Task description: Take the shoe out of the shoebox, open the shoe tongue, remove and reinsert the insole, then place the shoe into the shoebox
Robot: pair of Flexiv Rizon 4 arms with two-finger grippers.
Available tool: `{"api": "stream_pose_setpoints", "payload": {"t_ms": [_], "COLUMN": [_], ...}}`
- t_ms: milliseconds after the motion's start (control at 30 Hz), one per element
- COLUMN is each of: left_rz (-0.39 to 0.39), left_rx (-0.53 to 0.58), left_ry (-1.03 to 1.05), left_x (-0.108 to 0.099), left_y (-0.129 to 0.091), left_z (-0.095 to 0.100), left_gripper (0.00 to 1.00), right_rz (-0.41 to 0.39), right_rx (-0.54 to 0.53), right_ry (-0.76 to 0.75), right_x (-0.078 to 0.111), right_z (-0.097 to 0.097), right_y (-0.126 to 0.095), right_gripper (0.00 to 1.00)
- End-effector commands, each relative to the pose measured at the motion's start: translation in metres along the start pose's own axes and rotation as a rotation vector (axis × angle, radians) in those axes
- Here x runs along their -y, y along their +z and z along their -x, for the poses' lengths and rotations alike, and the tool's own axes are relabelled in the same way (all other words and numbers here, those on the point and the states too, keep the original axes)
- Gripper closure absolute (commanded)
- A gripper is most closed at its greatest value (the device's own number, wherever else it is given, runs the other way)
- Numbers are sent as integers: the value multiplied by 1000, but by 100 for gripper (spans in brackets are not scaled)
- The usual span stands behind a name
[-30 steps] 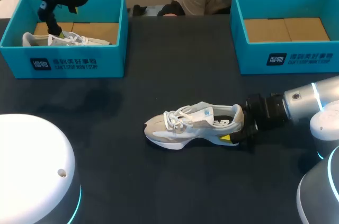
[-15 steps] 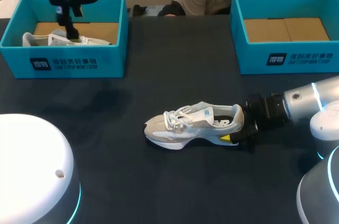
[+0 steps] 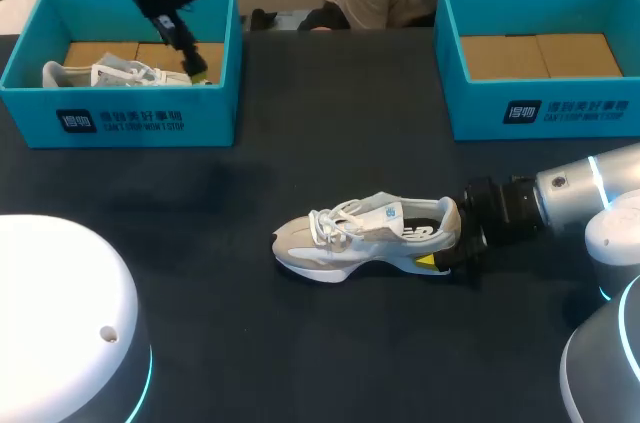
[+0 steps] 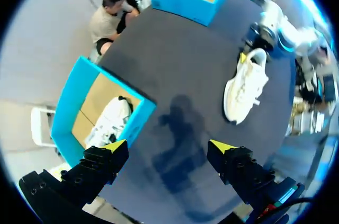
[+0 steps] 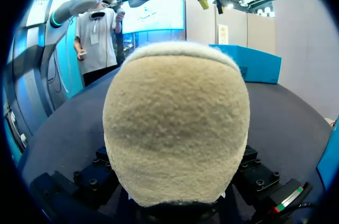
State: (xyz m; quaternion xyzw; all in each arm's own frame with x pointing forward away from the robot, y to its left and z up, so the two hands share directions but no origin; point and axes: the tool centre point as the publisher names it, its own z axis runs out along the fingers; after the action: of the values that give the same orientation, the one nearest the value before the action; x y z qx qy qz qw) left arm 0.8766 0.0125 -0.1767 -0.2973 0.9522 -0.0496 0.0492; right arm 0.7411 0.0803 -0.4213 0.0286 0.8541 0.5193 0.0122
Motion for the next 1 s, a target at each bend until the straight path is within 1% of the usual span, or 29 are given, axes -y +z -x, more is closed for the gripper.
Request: {"api": "stream_pose_setpoints", "payload": {"t_ms": [33,67,167,200,267,367,400,433,533,633,767,900,1000], "left_rz": [-11,-13,-30,-21,-3,4,6,15,15,16,-12,-15,6], "left_rx": [11,7,-13,-14,-31,-50,-64,-60,-51,-46,-17,-1,-8], "left_ry": [-191,-185,-257,-329,-375,-440,-444,-454,-455,-457,-468,-479,-494], "left_x": [7,9,16,18,24,31,34,37,45,54,66,75,82], "left_y": [5,5,3,3,2,3,5,7,12,15,18,23,24], "left_z": [-22,-27,-36,-38,-44,-55,-58,-63,-78,-90,-108,-122,-133], "left_gripper": [0,0,0,0,0,0,0,0,0,0,0,0,0], "right_rz": [-2,-2,-2,-2,-2,-2,-2,-2,-2,-2,-2,-2,-2], "right_rx": [3,3,3,3,3,3,3,3,3,3,3,3,3], "right_ry": [0,0,0,0,0,0,0,0,0,0,0,0,0], "right_x": [0,0,0,0,0,0,0,0,0,0,0,0,0], "right_z": [-2,-2,-2,-2,-2,-2,-2,-2,-2,-2,-2,-2,-2], "right_y": [2,2,2,2,2,2,2,2,2,2,2,2,2], "right_gripper": [100,100,100,100,100,100,100,100,100,100,100,100,100]}}
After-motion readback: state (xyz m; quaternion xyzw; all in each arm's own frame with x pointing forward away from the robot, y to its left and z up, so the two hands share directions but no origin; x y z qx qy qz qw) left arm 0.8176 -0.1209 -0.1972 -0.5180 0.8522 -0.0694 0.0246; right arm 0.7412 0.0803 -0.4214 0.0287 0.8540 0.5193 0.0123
